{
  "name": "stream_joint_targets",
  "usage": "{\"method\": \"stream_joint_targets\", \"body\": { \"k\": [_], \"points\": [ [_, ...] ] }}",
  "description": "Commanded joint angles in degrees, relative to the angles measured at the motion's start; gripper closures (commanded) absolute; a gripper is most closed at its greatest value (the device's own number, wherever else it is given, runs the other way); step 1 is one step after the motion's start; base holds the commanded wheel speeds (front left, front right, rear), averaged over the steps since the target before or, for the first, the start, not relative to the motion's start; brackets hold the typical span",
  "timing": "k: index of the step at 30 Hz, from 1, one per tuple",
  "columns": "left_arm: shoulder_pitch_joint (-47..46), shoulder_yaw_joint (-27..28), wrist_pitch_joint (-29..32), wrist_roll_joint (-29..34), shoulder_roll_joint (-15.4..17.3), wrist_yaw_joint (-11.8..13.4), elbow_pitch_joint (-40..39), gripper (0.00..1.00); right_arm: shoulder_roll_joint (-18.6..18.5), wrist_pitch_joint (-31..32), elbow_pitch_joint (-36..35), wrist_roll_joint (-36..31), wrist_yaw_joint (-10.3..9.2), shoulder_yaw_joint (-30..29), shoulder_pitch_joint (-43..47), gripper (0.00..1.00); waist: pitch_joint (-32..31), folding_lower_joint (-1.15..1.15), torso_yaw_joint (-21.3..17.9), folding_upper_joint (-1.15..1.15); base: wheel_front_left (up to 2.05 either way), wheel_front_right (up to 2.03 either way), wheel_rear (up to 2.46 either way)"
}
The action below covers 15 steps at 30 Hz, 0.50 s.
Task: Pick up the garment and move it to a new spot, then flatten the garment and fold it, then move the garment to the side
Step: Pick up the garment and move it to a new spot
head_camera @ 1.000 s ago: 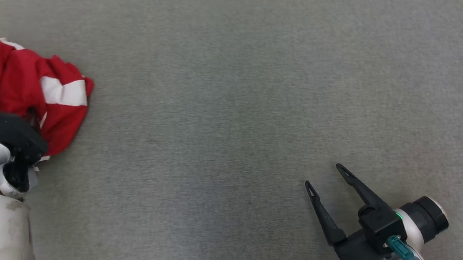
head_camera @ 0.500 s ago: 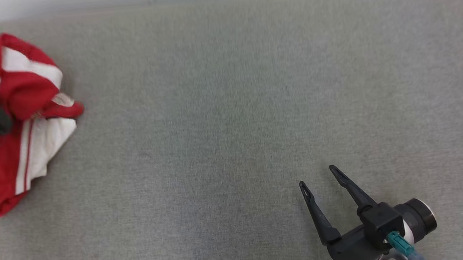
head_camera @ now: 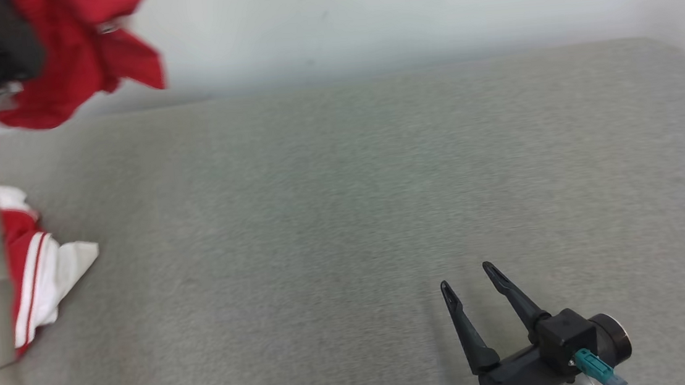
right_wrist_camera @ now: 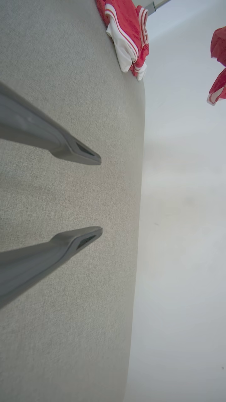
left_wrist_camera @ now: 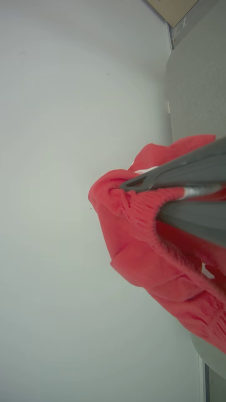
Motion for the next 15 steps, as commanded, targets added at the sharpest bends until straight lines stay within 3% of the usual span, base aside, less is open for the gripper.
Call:
{"method": "stream_joint_targets", "body": {
  "k": [1,4,7,15],
  "points": [
    [-0.11,-1.43,0.56,-0.97,-1.79,-0.63,-2.34,1.0,-0.09,-0.48,0.43,0.47,-0.14,-0.16,0.49,0.0,-3.65,0.01,-5.03,0.01,0.0,0.0,0.0],
    [3.71,-3.84,-0.68,-3.9,-6.98,-1.18,-6.36,1.0,-0.09,-0.62,0.72,-0.76,-0.14,-1.7,1.17,0.0,-3.99,0.01,-8.07,0.01,0.0,0.0,0.0],
    [6.66,-5.16,-2.35,-5.2,-9.78,-1.24,-8.02,1.0,-0.08,-0.69,0.47,-1.63,-0.14,-2.79,1.31,0.0,-3.69,0.01,-9.52,0.01,0.0,0.0,0.0],
    [22.24,-14.85,-10.6,-2.55,-13.13,-0.94,-5.68,1.0,-0.08,0.39,-1.07,-4.01,-0.14,-4.47,1.89,0.0,-2.53,0.01,-15.78,0.01,0.0,0.0,0.0]
  ]
}}
